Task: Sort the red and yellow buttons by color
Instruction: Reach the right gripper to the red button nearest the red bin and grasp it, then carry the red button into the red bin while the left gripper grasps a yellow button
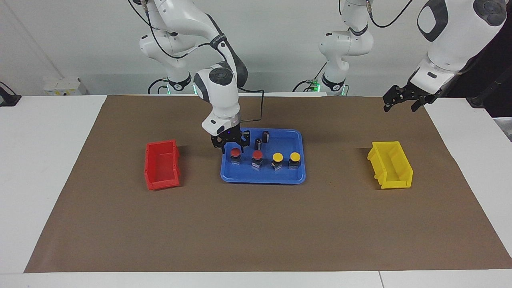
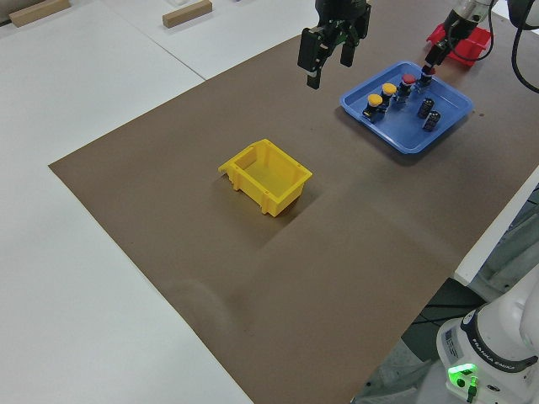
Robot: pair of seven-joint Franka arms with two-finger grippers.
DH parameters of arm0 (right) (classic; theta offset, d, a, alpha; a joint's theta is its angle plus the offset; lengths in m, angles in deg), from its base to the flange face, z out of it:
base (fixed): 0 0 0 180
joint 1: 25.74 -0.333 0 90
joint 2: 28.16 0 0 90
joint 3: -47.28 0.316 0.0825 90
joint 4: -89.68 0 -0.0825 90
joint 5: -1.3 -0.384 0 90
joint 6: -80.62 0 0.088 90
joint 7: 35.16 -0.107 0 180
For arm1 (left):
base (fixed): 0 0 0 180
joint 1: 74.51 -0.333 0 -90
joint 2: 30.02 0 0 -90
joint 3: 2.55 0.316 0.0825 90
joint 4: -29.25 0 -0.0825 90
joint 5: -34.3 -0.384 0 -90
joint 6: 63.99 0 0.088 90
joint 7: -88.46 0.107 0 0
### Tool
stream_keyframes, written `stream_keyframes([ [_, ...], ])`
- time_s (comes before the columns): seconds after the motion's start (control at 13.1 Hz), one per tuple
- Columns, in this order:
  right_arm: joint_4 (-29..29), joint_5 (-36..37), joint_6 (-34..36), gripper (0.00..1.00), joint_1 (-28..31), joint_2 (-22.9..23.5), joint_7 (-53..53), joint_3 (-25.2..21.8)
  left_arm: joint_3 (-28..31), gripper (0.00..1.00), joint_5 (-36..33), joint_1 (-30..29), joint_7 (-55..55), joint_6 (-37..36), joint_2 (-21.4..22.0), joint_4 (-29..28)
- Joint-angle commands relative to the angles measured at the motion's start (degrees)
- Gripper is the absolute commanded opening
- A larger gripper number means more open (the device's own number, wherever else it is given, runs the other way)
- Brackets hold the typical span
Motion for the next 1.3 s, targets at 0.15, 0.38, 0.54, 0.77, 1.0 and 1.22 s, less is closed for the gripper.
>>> stream_keyframes([
  [0.15,-0.5,1.3,-2.0,0.60,-0.1,0.3,1.0,-0.2,-0.3,1.00,0.0,-0.7,-0.1,1.1,1.8,-2.1],
  [0.38,-0.2,1.1,-1.9,0.39,0.1,0.4,1.0,-0.2,-0.4,1.00,0.0,-0.7,-0.1,1.6,1.8,-2.1],
  [0.54,2.2,0.8,-0.3,0.33,0.4,0.7,1.0,-0.1,-0.8,1.00,0.0,0.3,0.0,7.3,1.7,-2.8],
  [0.77,12.5,0.9,12.5,0.33,1.7,1.7,1.3,-0.3,-1.2,1.00,0.0,6.7,-3.9,11.7,0.3,-4.4],
  [1.0,15.0,0.6,23.3,0.33,8.1,-3.4,12.4,-0.3,-1.2,0.97,0.0,17.3,-20.1,22.4,-6.4,-7.1],
  [1.22,11.7,0.2,28.5,0.33,16.1,-9.0,23.3,-0.4,-1.3,0.88,0.0,22.7,-25.2,27.1,-11.4,-8.5],
])
